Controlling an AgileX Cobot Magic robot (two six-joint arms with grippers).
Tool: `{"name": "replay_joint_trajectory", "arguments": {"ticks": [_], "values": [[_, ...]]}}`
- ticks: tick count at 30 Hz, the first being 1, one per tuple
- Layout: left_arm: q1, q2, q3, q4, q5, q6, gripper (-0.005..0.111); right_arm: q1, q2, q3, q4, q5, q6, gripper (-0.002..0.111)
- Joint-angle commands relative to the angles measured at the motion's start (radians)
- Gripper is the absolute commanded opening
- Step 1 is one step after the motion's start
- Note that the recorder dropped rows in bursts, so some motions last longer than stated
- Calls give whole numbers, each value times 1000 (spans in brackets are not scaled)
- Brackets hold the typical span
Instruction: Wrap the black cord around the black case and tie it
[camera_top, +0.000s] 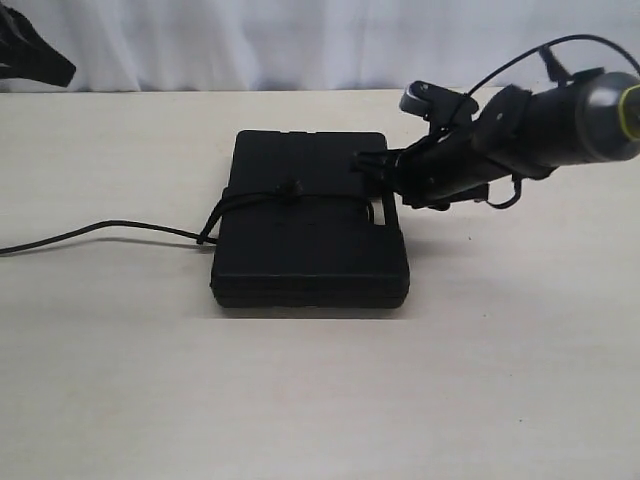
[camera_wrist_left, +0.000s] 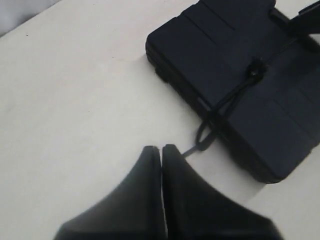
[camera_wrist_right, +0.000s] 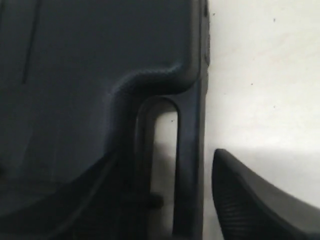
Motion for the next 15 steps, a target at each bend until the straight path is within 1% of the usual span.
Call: {"name": "replay_joint_trajectory", "arguments": {"ticks": [1,3,4,5,6,8,10,13,15], "values": [[-1,-100,-3,53,68,-274,0,-24,-164,-7,-182,232,-1,44],[-1,-132,-3,111,140,-397,0,-24,-225,-7,-302,343,28,29],[-1,-145,-3,147,192,-442,0,-15,-268,-7,-371,410,62,17],[-9,-154,-3,180,242,-481,0,-6,-294,-7,-442,477,94,9],[-20,-166,1,234,242,-534,0,2,-326,-5,-495,528,149,5],[-54,-193,27,345,242,-610,0,27,-385,10,-610,646,237,4],[-109,-252,88,427,242,-655,0,53,-450,47,-676,730,276,4],[-187,-394,200,420,228,-654,0,86,-564,137,-690,747,300,4],[-233,-503,274,400,142,-641,0,105,-654,208,-677,717,305,4]]}}
